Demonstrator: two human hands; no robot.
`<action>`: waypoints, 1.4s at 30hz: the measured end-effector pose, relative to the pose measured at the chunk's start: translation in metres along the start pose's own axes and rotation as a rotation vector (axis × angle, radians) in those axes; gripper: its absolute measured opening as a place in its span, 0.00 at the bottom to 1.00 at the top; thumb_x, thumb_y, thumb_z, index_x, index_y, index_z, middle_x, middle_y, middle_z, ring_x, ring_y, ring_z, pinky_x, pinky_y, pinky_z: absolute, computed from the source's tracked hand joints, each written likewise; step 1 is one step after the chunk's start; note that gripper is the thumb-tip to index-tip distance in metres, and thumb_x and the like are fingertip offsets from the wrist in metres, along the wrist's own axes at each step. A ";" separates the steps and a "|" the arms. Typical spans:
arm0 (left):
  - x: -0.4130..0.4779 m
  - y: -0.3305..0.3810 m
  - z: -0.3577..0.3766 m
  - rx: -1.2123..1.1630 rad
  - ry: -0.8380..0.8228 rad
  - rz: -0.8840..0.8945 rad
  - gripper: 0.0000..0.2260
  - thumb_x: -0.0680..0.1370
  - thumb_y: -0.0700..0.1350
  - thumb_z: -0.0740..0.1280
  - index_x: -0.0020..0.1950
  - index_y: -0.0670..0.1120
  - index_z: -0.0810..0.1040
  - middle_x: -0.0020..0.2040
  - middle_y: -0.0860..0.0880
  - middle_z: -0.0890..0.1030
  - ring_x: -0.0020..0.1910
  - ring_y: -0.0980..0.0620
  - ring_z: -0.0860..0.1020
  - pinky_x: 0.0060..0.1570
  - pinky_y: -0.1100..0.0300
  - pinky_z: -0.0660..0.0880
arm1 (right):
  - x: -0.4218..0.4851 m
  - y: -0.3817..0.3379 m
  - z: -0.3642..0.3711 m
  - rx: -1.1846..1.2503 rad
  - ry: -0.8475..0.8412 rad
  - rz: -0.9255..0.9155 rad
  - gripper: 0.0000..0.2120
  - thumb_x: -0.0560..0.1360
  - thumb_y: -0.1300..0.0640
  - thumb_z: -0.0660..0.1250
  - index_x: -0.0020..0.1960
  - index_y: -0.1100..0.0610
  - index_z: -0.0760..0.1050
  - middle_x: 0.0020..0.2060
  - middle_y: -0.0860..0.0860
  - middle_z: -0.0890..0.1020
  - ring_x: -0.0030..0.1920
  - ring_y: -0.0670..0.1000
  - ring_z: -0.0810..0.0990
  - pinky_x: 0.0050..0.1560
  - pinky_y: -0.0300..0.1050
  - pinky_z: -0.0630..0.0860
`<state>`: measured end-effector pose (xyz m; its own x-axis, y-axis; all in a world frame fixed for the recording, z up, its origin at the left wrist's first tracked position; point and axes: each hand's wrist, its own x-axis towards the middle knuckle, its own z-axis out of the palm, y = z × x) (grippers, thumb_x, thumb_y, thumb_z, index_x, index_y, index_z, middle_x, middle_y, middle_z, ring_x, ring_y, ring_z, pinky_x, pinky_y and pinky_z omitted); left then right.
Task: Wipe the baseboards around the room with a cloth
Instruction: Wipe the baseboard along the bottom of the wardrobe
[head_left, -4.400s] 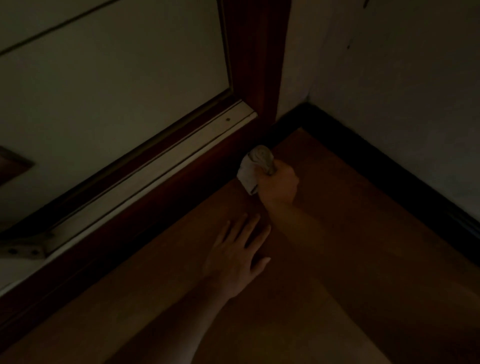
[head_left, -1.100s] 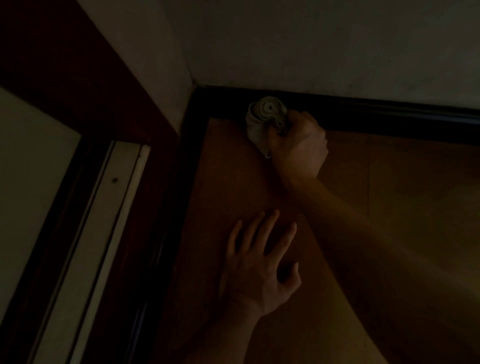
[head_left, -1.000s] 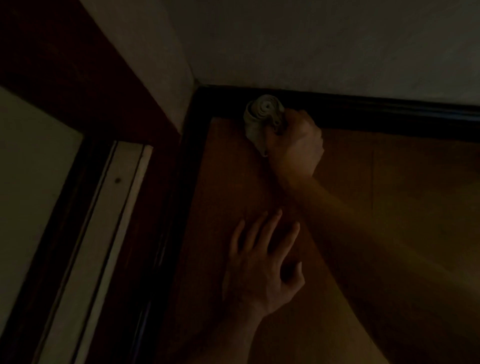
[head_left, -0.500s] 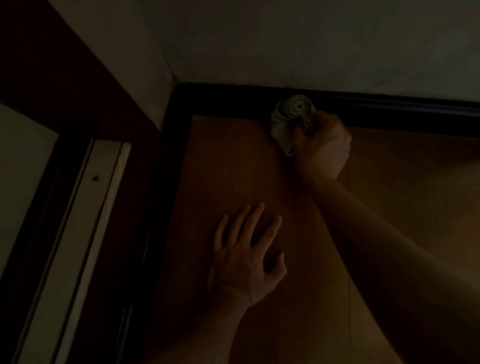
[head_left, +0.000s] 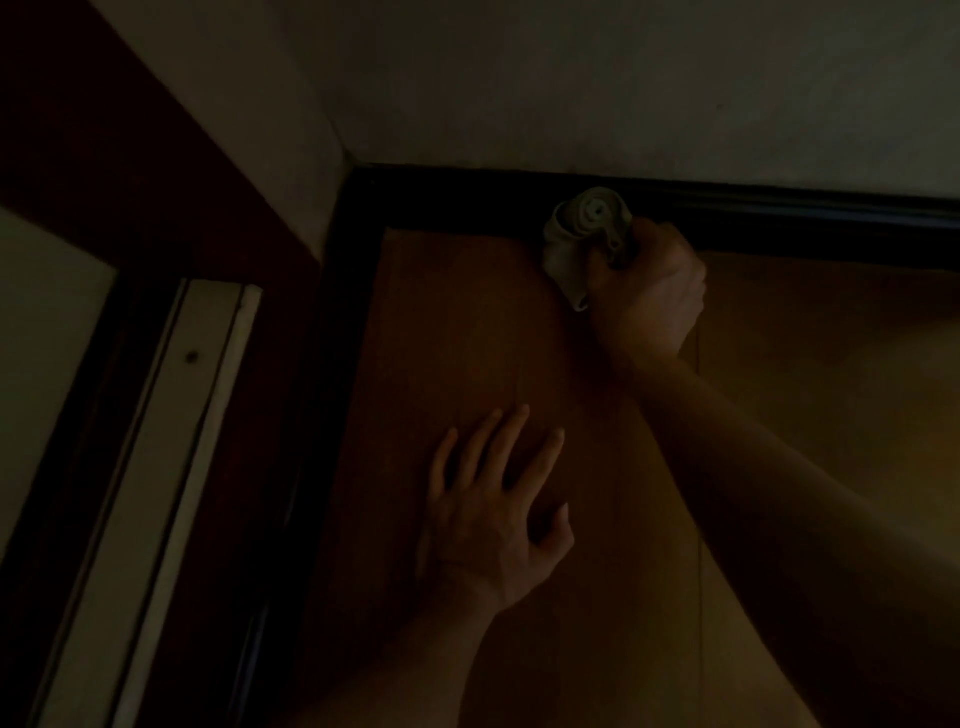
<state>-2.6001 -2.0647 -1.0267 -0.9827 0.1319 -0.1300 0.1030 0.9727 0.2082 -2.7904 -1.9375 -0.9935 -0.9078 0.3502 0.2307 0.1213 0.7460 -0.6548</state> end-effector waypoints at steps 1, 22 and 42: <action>0.000 0.000 0.000 0.003 -0.001 0.002 0.31 0.75 0.66 0.60 0.78 0.62 0.63 0.81 0.51 0.60 0.79 0.48 0.59 0.74 0.41 0.52 | -0.001 -0.005 0.004 0.009 -0.021 -0.012 0.10 0.72 0.49 0.66 0.43 0.56 0.78 0.42 0.52 0.79 0.43 0.56 0.79 0.36 0.44 0.64; 0.000 0.001 -0.005 0.018 -0.019 0.003 0.32 0.74 0.65 0.59 0.78 0.62 0.61 0.81 0.51 0.60 0.78 0.48 0.60 0.73 0.39 0.57 | 0.014 0.010 -0.014 -0.014 -0.173 -0.030 0.12 0.73 0.47 0.65 0.44 0.56 0.78 0.43 0.52 0.81 0.44 0.56 0.80 0.40 0.48 0.76; -0.001 0.001 -0.004 0.009 0.030 -0.002 0.33 0.74 0.63 0.63 0.79 0.62 0.61 0.81 0.51 0.60 0.79 0.48 0.60 0.74 0.39 0.57 | 0.018 0.017 -0.014 0.071 -0.235 -0.013 0.12 0.75 0.48 0.66 0.38 0.54 0.73 0.37 0.53 0.80 0.37 0.52 0.78 0.35 0.43 0.70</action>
<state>-2.5993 -2.0644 -1.0223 -0.9870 0.1248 -0.1015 0.1027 0.9746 0.1990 -2.7993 -1.9105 -0.9897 -0.9785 0.1934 0.0713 0.0882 0.7052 -0.7035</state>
